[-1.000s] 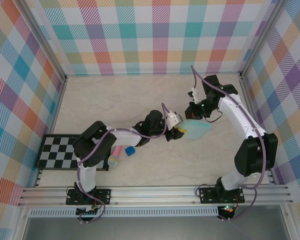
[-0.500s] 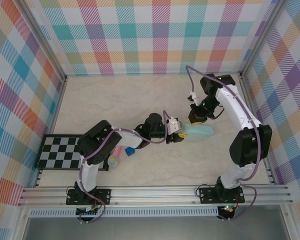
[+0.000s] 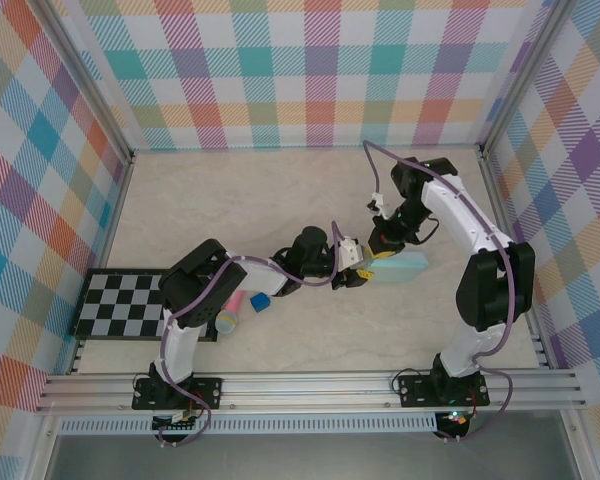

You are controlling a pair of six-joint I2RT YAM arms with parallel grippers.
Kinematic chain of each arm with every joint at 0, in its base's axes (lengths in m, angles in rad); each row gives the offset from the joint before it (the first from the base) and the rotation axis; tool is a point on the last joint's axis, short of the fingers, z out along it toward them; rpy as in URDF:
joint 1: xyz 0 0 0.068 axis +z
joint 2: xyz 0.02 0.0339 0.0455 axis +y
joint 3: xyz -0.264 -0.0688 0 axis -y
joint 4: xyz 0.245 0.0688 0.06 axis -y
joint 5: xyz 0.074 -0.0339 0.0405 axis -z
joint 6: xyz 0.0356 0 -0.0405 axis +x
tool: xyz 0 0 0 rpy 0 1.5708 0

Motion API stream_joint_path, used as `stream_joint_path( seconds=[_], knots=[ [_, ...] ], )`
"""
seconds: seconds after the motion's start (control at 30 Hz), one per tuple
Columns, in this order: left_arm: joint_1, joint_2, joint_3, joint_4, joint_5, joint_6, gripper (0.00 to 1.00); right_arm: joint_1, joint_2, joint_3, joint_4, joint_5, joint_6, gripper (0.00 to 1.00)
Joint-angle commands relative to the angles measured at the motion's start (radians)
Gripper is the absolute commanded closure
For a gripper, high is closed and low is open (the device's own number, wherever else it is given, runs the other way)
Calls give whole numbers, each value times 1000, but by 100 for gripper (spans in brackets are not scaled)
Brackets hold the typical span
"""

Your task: Fold the paper box

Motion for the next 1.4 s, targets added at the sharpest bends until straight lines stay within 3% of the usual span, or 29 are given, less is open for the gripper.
stream_joint_path(
  seconds=[0.0,0.4,0.63,0.83,0.97,1.17,1.37],
  knots=[
    [-12,16,25,-50,-28,-2,89,18,22,-48,46,-46,26,100],
    [-5,21,46,-76,-26,-18,91,49,-47,-264,219,158,129,100],
    [-7,18,37,-80,-8,5,89,67,-73,-285,277,250,199,100],
    [-9,4,54,-213,-22,104,84,-41,-133,-112,208,167,234,100],
    [-9,6,82,-277,-27,121,84,-131,-145,-22,106,215,213,100],
    [-7,-12,75,-310,-46,122,87,-225,-175,-78,68,291,177,100],
    [0,-72,27,-374,-48,83,89,-227,-137,-142,71,261,142,100]
  ],
)
